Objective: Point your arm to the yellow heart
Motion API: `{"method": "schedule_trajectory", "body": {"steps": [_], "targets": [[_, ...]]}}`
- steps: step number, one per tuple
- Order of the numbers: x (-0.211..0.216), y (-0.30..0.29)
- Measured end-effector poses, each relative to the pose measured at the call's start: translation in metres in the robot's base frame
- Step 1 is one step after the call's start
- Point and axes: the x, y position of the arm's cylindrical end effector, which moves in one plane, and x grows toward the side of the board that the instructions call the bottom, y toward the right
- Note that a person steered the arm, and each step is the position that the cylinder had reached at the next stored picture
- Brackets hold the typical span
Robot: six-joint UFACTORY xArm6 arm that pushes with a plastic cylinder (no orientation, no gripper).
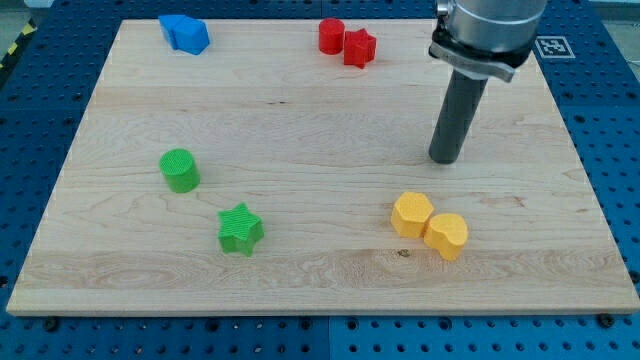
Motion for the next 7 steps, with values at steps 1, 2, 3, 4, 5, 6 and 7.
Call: {"method": "schedule_trajectory", "body": {"steps": [1,2,3,4,5,6,7], "targets": [[0.015,-0.043],[0.036,-0.048],[0.041,-0.035],[0.047,-0.019],[0.059,-0.006],[0.068,-0.006],[0.080,0.000]]}}
